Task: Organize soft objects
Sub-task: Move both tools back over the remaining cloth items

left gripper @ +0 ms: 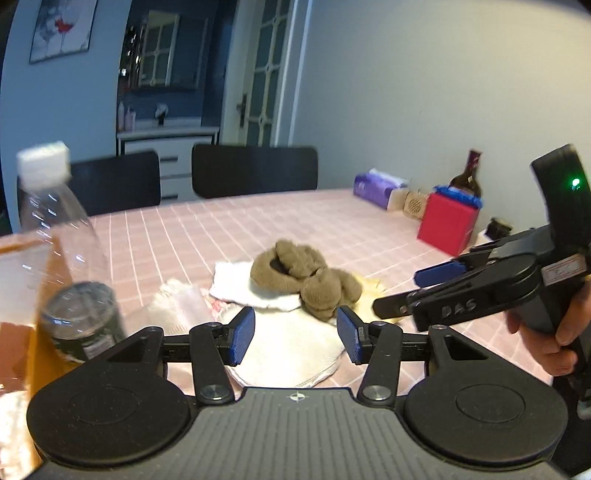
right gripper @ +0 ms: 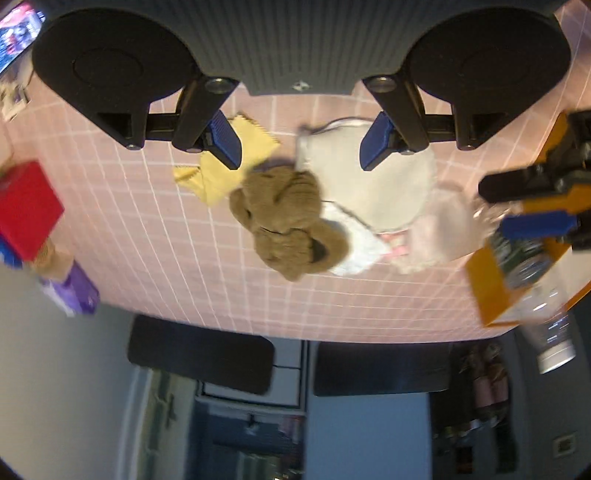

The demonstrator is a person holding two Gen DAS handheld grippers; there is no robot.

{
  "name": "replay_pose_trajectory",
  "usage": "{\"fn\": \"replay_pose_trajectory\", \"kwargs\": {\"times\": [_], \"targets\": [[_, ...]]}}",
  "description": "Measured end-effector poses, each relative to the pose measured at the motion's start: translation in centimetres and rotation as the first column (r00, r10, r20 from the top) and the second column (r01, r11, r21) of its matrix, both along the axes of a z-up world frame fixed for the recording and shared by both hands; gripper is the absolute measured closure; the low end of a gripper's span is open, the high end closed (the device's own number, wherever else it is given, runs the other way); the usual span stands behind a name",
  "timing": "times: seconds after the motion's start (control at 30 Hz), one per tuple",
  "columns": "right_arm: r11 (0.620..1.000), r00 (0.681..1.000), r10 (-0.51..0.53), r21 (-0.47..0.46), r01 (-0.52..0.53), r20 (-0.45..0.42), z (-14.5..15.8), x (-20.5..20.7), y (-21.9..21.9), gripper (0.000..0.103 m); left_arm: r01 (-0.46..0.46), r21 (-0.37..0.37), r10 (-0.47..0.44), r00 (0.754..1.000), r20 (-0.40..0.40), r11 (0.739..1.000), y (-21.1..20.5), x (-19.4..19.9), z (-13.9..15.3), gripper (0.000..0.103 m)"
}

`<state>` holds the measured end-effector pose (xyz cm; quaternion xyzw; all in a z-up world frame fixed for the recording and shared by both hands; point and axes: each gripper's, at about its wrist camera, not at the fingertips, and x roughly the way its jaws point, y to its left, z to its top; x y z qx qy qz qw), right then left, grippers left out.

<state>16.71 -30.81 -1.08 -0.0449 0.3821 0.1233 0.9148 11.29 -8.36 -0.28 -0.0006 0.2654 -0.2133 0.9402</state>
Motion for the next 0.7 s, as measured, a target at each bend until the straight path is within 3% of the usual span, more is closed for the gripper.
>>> {"fn": "replay_pose_trajectory", "kwargs": {"times": [0.07, 0.27, 0.33, 0.43, 0.5, 0.6, 0.7], "targets": [[1.0, 0.999, -0.018, 0.023, 0.019, -0.027, -0.9, 1.1, -0.8, 0.033, -0.016, 0.016, 0.017, 1.0, -0.012, 1.0, -0.7, 1.1, -0.9, 0.035], [0.999, 0.999, -0.026, 0.03, 0.028, -0.047, -2.5, 3.5, -1.4, 0.033, -0.076, 0.073, 0.081, 0.995, -0.062, 0.994, -1.9, 3.6, -3.4, 0.027], [0.999, 0.998, -0.024, 0.039, 0.026, -0.063, -3.0, 4.0, -1.1, 0.033, -0.11, 0.099, 0.119, 0.988, -0.096, 0.989, -1.9, 4.3, -4.3, 0.021], [0.998, 0.997, -0.003, 0.068, 0.008, -0.083, -4.2, 4.5, -0.4, 0.035, -0.155, 0.096, 0.17, 0.971, -0.17, 0.983, -1.0, 5.2, -5.7, 0.02], [0.998, 0.995, 0.031, 0.066, -0.025, -0.093, -4.9, 4.5, 0.3, 0.046, -0.166, 0.08, 0.178, 0.964, -0.198, 0.983, -0.4, 5.3, -6.3, 0.02], [0.996, 0.991, 0.07, 0.06, -0.063, -0.115, -5.6, 4.5, 1.0, 0.064, -0.168, 0.062, 0.177, 0.962, -0.209, 0.984, -0.3, 5.2, -6.6, 0.029], [0.994, 0.987, 0.084, 0.083, -0.073, -0.139, -6.0, 4.6, 1.0, 0.072, -0.176, 0.06, 0.185, 0.957, -0.222, 0.983, -0.7, 5.2, -6.9, 0.041]]}}
